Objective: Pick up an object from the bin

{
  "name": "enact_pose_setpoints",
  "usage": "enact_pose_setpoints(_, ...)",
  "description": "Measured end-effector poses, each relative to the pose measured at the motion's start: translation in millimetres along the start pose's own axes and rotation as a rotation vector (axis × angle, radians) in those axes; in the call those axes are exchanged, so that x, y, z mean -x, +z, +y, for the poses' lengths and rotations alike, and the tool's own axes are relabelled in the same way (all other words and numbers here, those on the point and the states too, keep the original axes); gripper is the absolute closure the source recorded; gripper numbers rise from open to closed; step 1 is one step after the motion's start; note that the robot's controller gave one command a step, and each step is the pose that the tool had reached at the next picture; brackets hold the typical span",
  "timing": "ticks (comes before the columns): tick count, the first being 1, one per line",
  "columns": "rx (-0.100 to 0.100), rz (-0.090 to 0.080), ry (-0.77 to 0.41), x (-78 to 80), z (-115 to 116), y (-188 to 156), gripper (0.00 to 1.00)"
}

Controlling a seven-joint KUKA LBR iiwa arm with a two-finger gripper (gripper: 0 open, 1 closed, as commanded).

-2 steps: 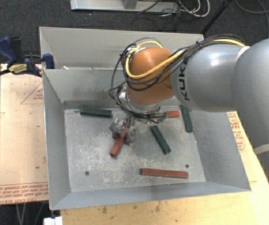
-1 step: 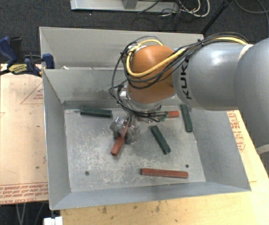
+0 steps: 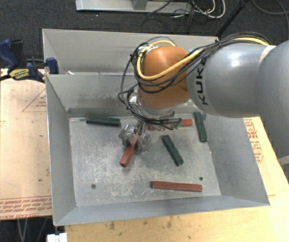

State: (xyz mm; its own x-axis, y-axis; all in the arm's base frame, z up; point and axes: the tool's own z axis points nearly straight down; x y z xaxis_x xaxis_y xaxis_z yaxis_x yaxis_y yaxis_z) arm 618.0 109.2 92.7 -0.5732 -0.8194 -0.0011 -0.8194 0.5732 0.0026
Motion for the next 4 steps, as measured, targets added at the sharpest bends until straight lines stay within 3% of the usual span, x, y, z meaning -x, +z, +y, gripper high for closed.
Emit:
enact_pose_setpoints(2,-0.004,-0.003,0.001,0.9,-1,-27,1.0)
enact_pose_setpoints(4,-0.005,-0.004,0.002,1.3,-1,-34,1.0)
